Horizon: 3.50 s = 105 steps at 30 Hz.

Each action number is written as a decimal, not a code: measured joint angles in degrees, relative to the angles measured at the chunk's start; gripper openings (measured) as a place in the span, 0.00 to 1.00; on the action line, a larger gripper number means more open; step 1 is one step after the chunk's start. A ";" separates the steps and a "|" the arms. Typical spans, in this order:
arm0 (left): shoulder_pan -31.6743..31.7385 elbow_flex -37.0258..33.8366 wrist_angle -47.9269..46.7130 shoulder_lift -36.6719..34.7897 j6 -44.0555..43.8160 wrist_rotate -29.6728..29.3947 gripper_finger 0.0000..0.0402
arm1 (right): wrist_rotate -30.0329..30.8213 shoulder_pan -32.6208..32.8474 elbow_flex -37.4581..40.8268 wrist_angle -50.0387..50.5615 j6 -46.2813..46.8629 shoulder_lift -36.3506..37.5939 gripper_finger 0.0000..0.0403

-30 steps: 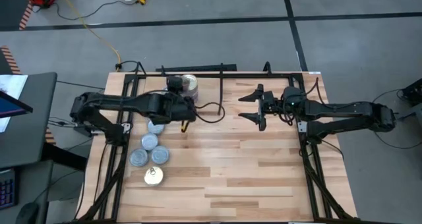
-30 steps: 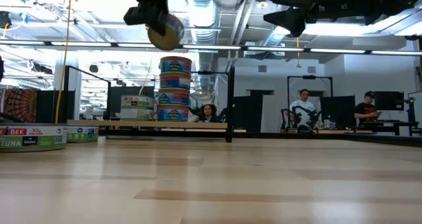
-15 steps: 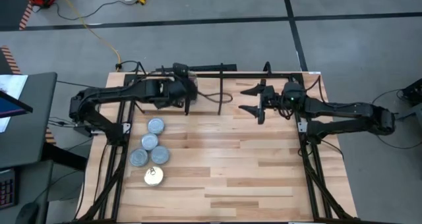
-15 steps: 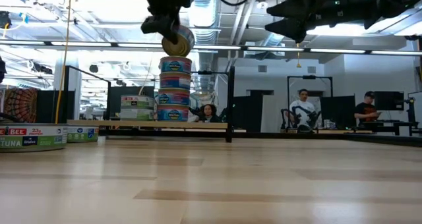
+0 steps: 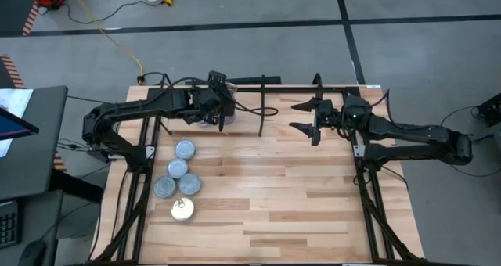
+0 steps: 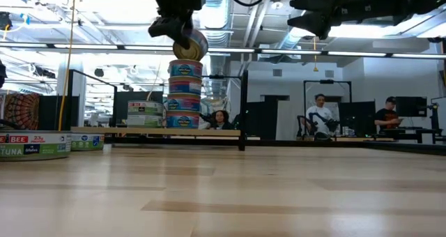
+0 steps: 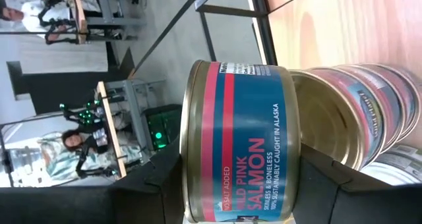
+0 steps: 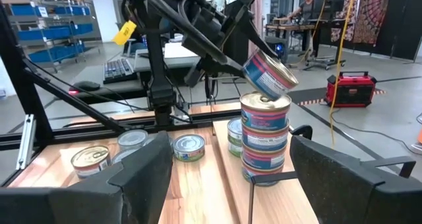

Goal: Stack canned seafood by type on shelf
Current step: Stack the blue pink tuna can on top of the blue pink tuna cans on the shelf

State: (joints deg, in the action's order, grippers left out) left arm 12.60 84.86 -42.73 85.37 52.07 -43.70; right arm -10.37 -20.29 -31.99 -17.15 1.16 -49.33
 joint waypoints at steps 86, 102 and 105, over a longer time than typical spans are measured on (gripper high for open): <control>-12.43 0.07 -15.92 -0.68 -10.38 -5.58 0.75 | -0.02 0.54 0.11 0.87 -1.04 -0.12 0.82; -40.69 -2.99 -28.88 5.20 -78.21 17.36 0.75 | 0.00 0.23 0.11 0.89 0.11 -0.12 0.82; -41.82 -5.18 -28.97 8.68 -87.57 20.31 0.75 | 0.00 1.13 0.11 0.29 0.38 -0.15 0.82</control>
State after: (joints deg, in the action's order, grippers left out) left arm -29.22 79.68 -71.70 94.05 -35.51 -23.39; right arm -10.37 -19.16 -31.88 -16.85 1.54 -49.47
